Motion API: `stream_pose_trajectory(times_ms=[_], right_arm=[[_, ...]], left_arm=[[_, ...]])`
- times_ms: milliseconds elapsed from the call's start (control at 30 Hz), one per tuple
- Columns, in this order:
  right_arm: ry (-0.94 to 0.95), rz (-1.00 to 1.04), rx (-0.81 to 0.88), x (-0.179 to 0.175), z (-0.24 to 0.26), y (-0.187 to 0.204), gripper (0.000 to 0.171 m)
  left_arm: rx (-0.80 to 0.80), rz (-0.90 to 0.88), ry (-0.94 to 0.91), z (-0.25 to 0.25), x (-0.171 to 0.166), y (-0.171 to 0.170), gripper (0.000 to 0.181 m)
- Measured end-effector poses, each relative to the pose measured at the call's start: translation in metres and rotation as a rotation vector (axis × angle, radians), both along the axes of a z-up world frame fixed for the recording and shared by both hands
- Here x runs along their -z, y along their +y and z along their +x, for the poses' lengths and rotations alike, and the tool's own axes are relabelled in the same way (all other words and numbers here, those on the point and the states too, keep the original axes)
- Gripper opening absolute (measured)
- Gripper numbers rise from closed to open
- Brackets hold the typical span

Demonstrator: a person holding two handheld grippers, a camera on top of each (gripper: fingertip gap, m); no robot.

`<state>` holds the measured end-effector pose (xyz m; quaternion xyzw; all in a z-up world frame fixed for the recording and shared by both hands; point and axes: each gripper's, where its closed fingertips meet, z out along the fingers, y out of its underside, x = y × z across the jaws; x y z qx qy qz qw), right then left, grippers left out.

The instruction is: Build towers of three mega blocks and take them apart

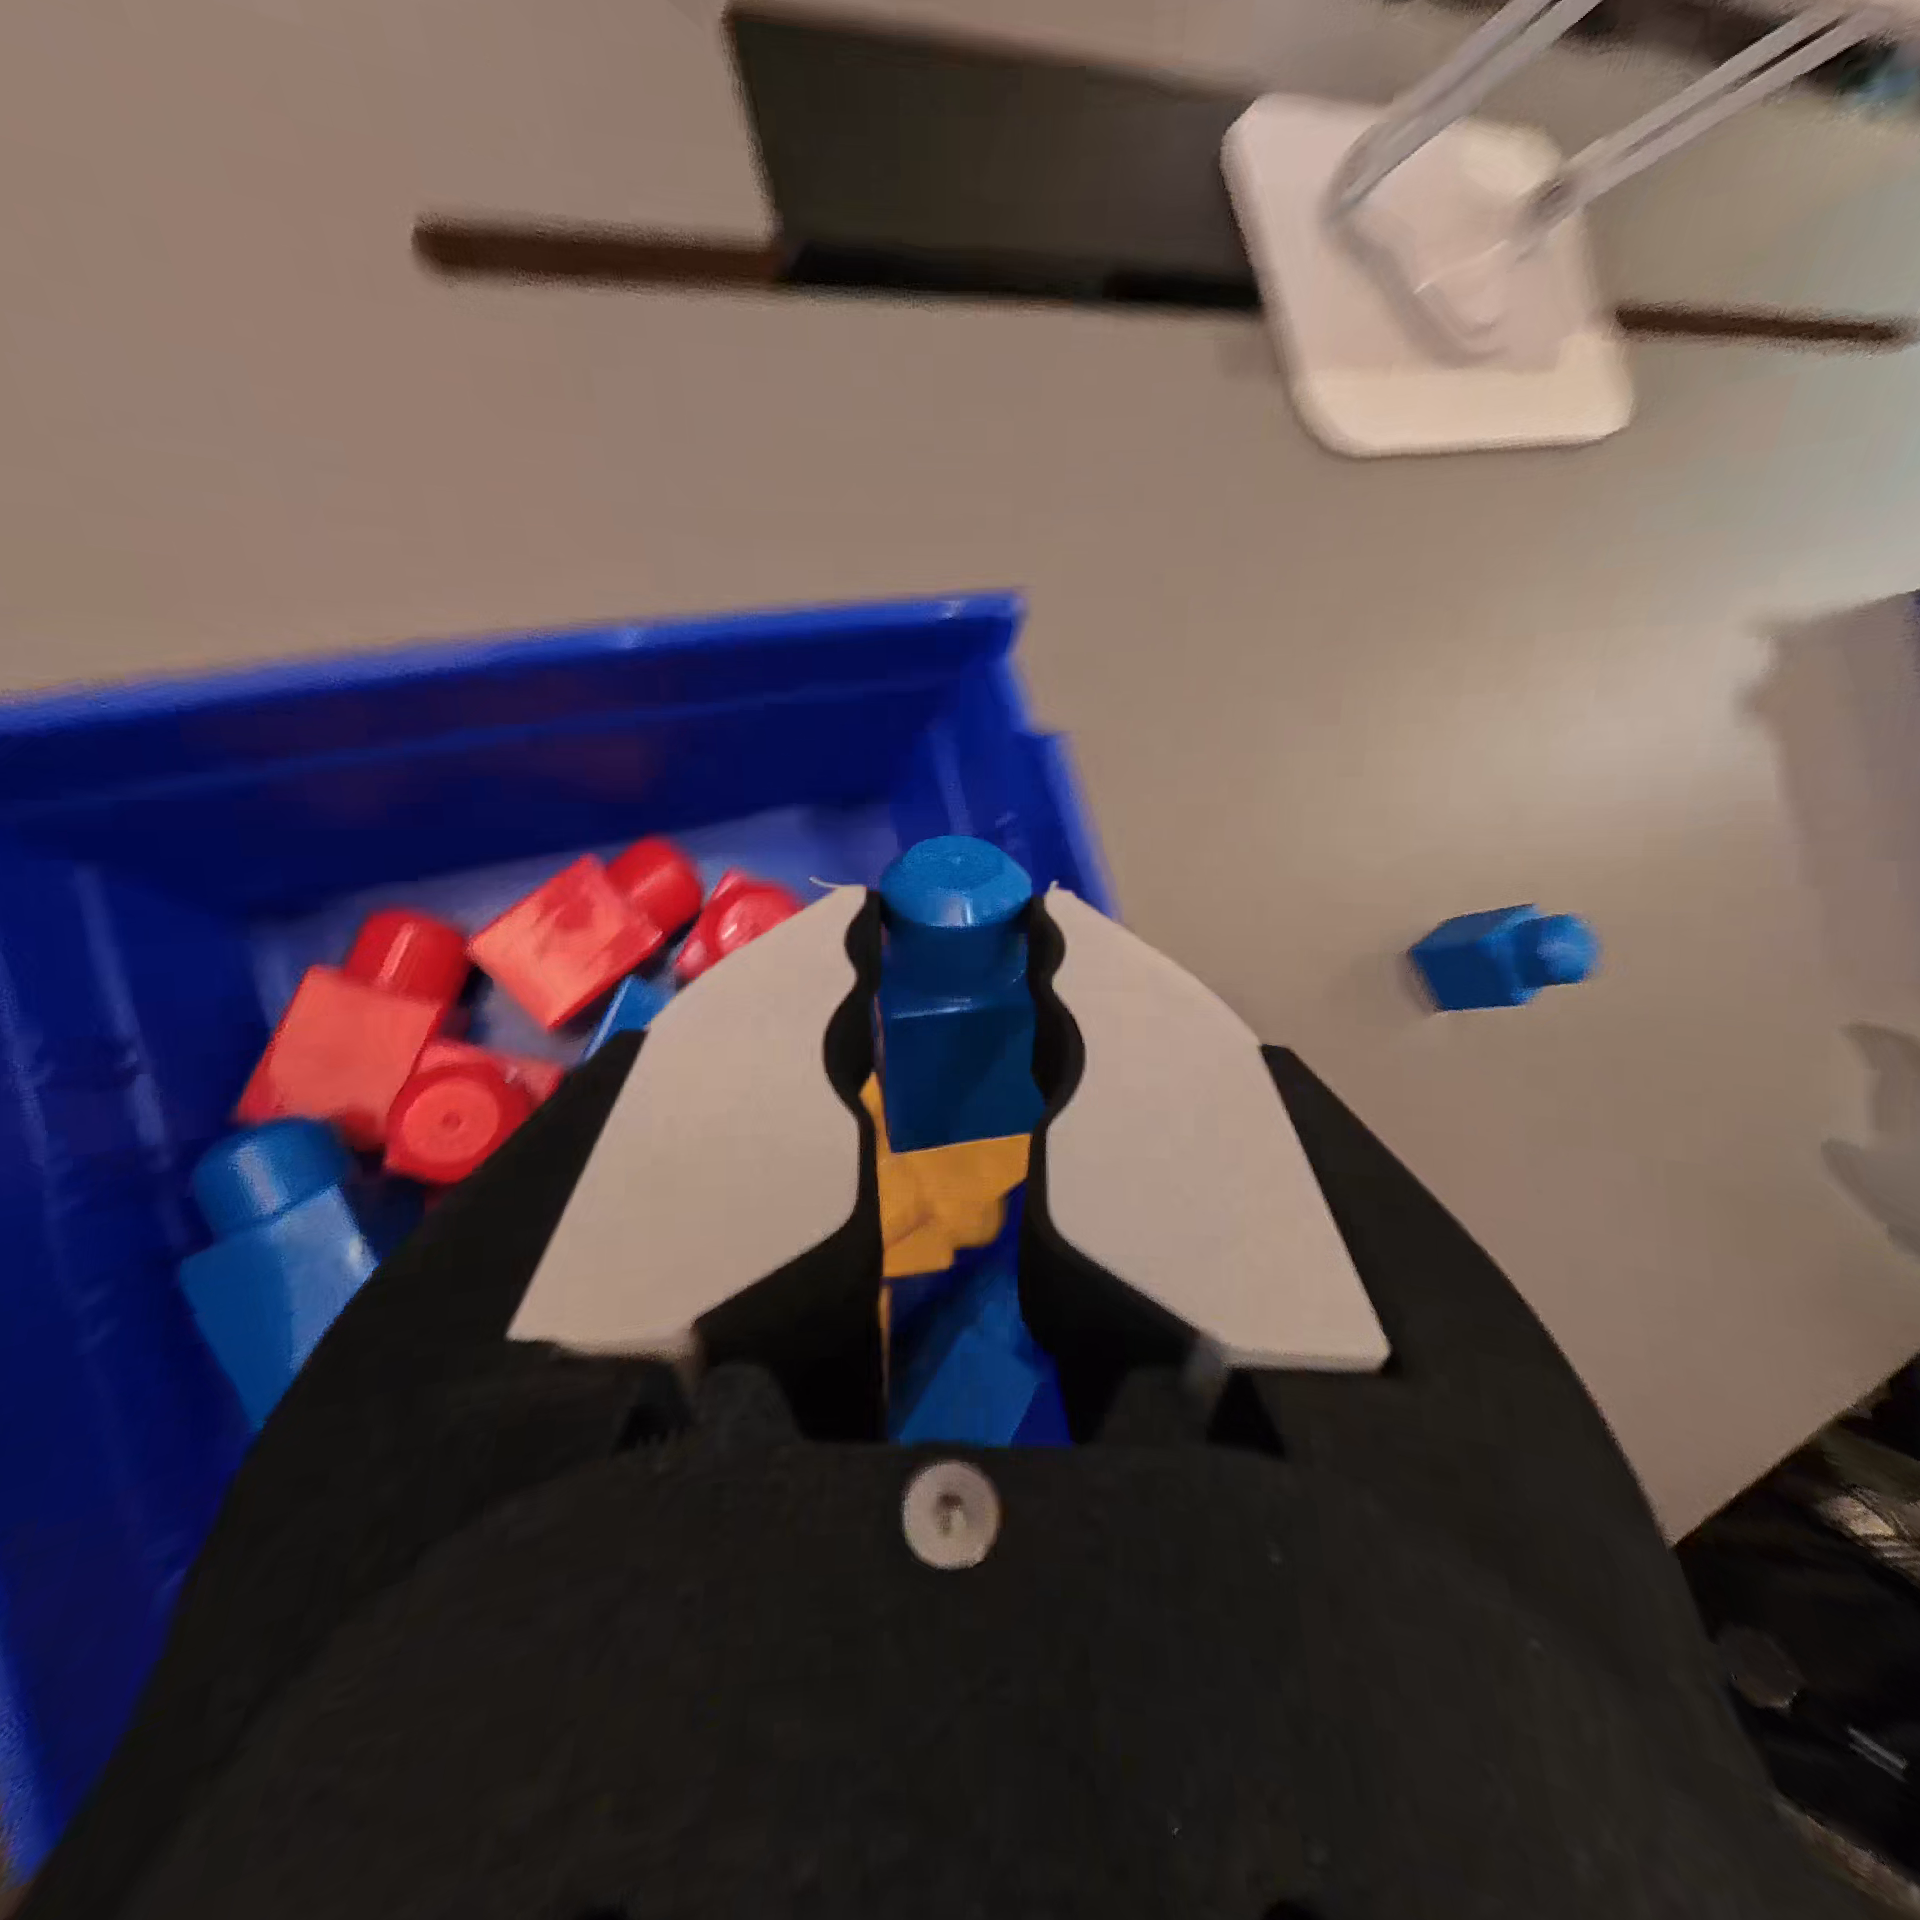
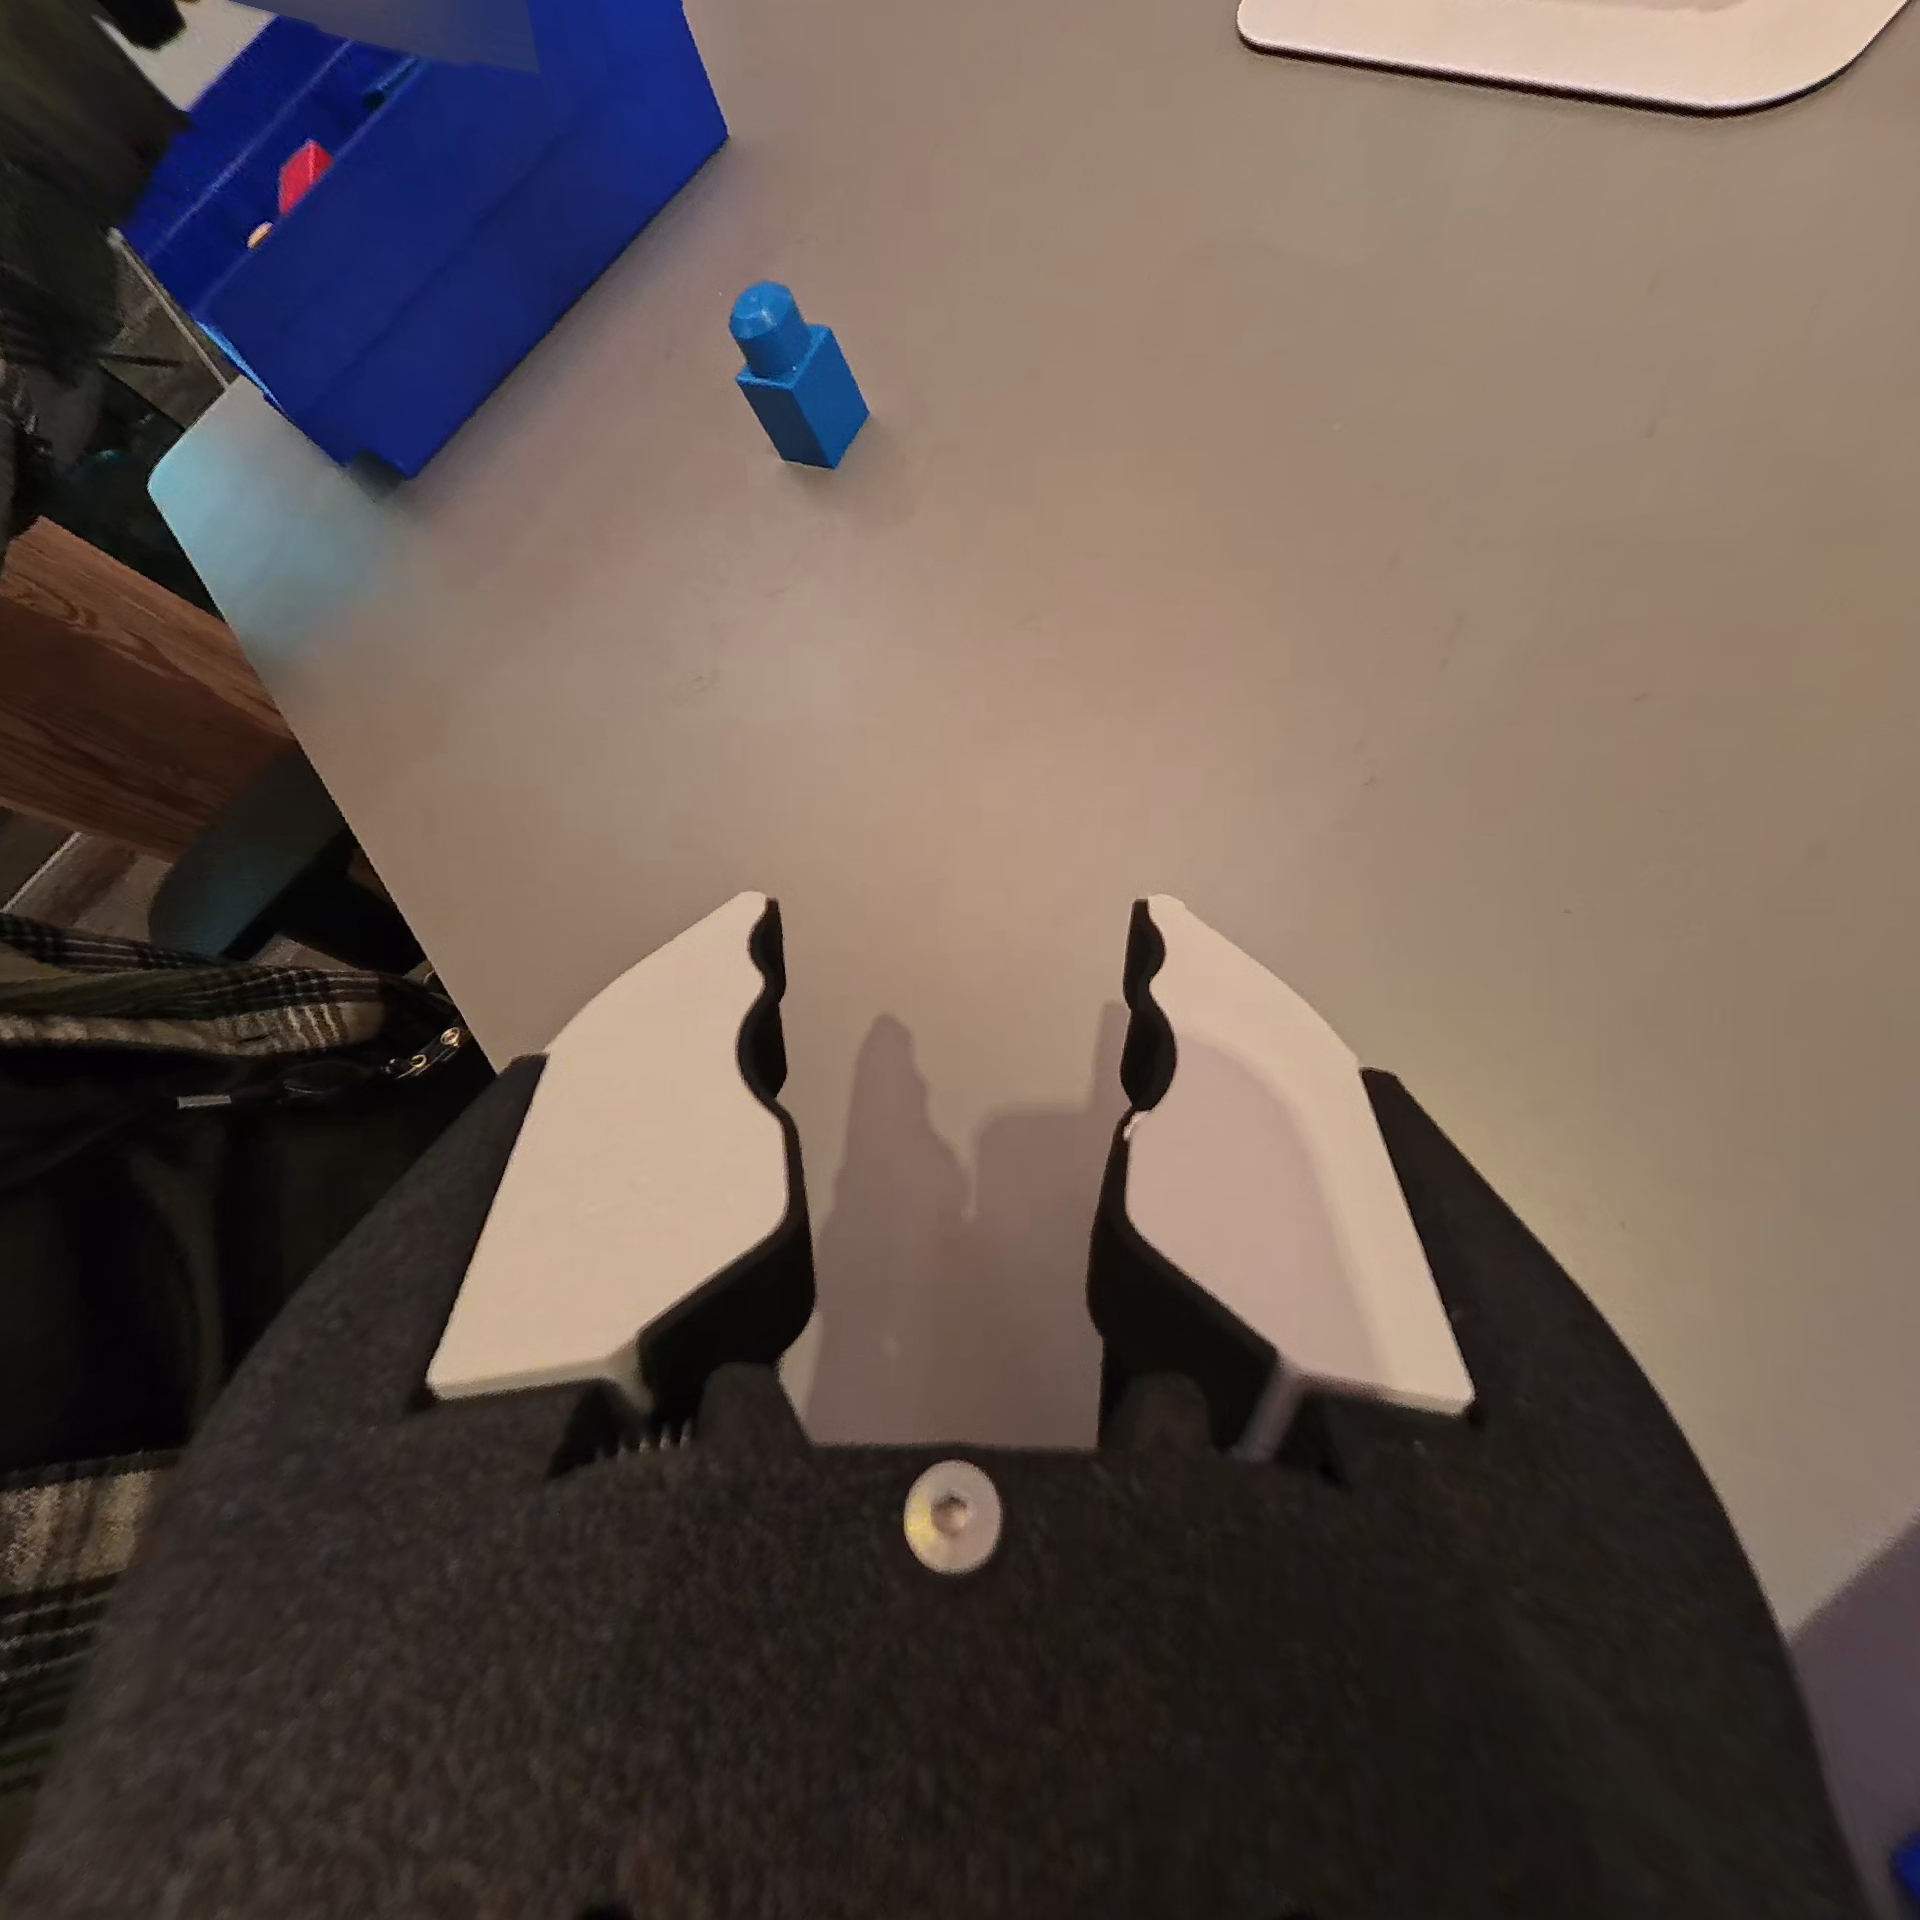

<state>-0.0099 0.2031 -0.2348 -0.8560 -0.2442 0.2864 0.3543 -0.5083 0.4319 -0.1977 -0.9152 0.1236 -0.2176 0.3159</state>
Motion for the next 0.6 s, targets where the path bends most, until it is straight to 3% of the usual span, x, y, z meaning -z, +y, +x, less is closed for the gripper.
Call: stream_pose_trajectory(times_ms=[167, 267, 433, 600], right_arm=[[0.014, 0.018, -0.008, -0.002, -0.004, 0.000, 0.062], [0.021, 0.031, -0.018, -0.005, -0.006, -0.002, 0.061], [0.037, 0.047, -0.024, -0.009, -0.006, -0.007, 0.060], [0.037, 0.049, -0.030, -0.010, -0.003, -0.014, 0.060]], left_arm=[[0.231, 0.334, -0.124, 0.080, -0.077, -0.016, 0.026], [0.437, 0.494, -0.184, 0.148, -0.098, -0.042, 0.026], [0.752, 0.552, -0.288, 0.242, -0.066, -0.083, 0.025], [0.894, 0.596, -0.349, 0.262, -0.014, -0.087, 0.025]])
